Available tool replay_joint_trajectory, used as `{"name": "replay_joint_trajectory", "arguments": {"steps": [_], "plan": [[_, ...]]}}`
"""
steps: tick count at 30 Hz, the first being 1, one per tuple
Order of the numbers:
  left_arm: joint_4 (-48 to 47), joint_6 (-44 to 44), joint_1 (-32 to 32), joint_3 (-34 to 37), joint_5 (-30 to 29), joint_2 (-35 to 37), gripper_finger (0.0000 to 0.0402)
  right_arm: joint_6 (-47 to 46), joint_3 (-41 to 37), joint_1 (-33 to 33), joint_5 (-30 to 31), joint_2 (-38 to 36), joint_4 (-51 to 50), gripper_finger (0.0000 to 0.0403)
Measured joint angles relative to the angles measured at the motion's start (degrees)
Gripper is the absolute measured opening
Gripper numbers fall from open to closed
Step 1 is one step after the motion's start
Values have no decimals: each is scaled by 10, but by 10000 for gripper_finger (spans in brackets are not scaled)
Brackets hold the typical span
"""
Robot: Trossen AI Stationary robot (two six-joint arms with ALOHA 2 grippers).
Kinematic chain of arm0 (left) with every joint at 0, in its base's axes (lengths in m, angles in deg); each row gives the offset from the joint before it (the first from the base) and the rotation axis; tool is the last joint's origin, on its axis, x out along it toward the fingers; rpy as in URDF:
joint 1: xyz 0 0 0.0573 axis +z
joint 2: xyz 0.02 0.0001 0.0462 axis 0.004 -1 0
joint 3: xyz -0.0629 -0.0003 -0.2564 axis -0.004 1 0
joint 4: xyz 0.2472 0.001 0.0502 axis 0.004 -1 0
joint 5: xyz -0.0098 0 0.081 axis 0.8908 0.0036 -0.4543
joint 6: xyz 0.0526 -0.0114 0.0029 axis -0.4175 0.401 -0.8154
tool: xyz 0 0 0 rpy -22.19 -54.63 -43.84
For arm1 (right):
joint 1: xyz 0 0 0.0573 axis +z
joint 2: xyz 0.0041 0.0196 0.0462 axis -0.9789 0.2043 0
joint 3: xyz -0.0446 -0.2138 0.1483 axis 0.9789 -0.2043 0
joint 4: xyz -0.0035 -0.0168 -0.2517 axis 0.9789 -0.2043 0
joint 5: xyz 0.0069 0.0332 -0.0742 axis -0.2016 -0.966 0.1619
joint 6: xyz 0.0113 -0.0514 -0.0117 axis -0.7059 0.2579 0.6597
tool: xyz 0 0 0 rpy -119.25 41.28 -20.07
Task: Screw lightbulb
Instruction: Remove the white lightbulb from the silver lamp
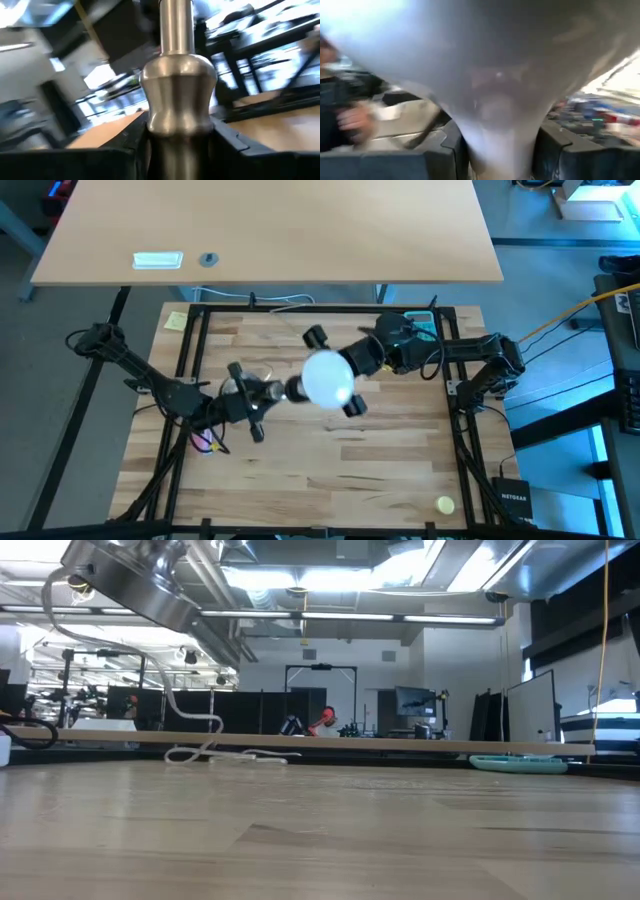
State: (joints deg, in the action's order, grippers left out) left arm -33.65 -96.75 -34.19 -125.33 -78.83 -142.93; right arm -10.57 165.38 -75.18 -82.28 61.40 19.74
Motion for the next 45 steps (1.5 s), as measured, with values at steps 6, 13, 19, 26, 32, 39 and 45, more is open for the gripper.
{"name": "replay_joint_trajectory", "arguments": {"steps": [6, 13, 19, 26, 32, 39, 45], "plan": [[-19, 58, 8, 0, 102, -1, 128, 35, 42, 11, -93, 1, -113, 147], [-42, 145, 40, 2, 196, -3, 128, 71, 54, 18, -138, 1, -166, 147], [-44, 170, 52, 2, 185, -2, 128, 43, 55, 21, -21, -1, -169, 147], [-17, 157, 51, 1, 127, 0, 128, 9, 53, 20, 69, 0, -171, 315], [3, 120, 44, 1, 36, 1, 128, -11, 52, 19, 179, -20, -255, 393], [80, 28, 37, -1, -101, 1, 128, -24, 53, 19, 356, -51, -319, 364], [128, -59, 68, -1, -169, 2, 128, -25, 53, 18, 482, -39, -226, 342]]}}
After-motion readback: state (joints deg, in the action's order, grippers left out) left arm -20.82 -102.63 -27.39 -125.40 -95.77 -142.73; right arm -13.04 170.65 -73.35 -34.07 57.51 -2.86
